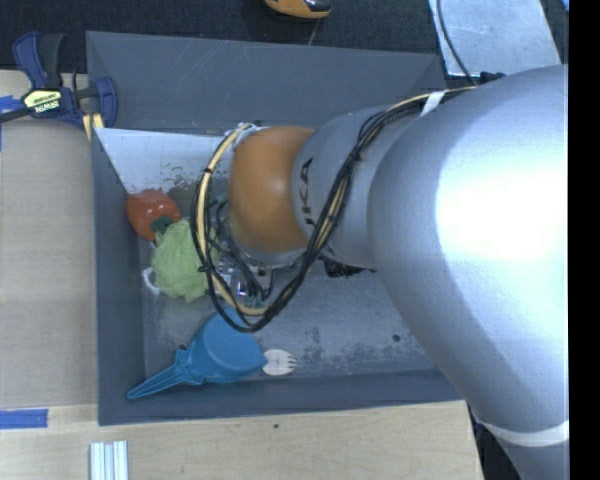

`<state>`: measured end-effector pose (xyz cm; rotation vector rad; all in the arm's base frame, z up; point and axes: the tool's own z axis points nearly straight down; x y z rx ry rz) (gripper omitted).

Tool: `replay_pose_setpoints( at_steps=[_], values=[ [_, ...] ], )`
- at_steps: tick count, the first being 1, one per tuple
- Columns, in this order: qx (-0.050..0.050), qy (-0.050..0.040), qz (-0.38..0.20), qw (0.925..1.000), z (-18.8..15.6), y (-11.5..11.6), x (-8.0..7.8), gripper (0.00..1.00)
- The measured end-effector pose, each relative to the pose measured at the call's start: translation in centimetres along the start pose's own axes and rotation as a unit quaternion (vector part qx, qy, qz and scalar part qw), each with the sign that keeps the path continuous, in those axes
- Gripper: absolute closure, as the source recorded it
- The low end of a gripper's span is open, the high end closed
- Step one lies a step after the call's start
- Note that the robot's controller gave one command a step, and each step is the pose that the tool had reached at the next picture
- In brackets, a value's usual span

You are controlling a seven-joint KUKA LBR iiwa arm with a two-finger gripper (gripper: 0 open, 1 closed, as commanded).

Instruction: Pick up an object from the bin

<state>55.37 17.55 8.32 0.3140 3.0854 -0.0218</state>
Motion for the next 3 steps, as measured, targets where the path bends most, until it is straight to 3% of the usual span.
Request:
replay_pose_setpoints(
  at_steps=[1, 2, 3],
  values=[
    [0.000, -0.0015, -0.041, 0.9992, 0.9, 4.1, -0.8, 1.00],
    [0.005, 0.0006, -0.073, 0.9973, 1.2, 5.9, -1.6, 1.00],
    [0.005, -0.0028, -0.082, 0.9966, 1.1, 5.7, -0.1, 1.00]
  ],
)
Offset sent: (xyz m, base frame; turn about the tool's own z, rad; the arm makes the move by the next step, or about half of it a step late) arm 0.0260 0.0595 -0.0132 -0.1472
